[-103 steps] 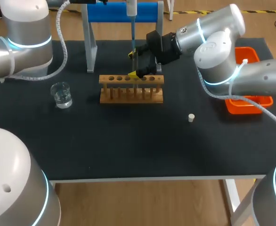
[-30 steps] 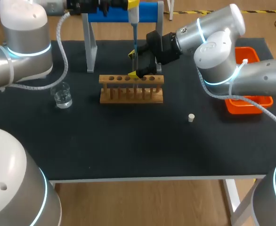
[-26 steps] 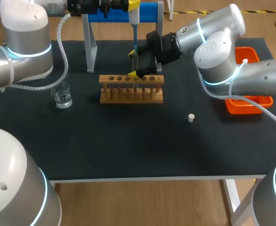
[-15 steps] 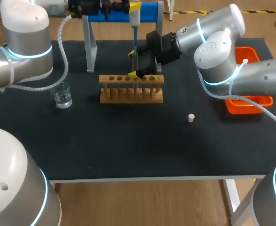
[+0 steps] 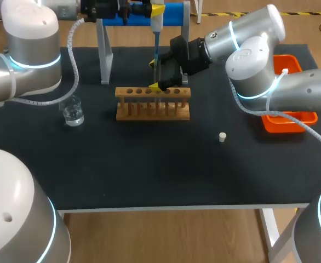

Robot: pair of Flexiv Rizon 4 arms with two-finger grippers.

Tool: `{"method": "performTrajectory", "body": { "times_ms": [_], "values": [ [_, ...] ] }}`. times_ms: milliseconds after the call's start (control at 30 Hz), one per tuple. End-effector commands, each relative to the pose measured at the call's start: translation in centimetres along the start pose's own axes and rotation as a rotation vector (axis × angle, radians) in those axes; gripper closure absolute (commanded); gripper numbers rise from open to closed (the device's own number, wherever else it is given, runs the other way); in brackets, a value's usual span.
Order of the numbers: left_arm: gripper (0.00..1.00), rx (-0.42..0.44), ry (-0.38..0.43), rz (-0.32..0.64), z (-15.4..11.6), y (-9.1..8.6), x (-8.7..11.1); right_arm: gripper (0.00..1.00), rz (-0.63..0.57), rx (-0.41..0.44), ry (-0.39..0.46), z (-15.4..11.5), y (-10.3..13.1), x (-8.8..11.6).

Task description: Invert the test tube, pick up the pipette, mount the tip to pipette, aspirate from beaker and dispense into the tube, eject the tip, return the pipette, and cap with the stopper.

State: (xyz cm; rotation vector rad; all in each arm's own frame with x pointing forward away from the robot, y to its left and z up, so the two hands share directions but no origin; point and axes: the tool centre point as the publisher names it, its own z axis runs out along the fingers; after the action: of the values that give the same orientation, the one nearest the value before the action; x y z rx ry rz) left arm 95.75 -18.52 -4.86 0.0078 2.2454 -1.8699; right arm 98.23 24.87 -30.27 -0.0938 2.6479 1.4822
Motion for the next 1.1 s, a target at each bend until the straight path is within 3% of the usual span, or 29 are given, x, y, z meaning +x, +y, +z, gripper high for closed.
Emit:
{"method": "performTrajectory", "body": {
  "times_ms": [33, 1100],
  "values": [
    [1.00, -0.007, -0.002, 0.000, 0.1, 0.0, 0.1, 0.00, 0.000, 0.003, 0.005, -0.1, 0.0, -0.1],
    [1.00, -0.043, 0.026, -0.036, 1.4, 0.8, -0.2, 0.00, 0.000, 0.003, 0.005, -0.1, 0.0, -0.1]
  ]
}}
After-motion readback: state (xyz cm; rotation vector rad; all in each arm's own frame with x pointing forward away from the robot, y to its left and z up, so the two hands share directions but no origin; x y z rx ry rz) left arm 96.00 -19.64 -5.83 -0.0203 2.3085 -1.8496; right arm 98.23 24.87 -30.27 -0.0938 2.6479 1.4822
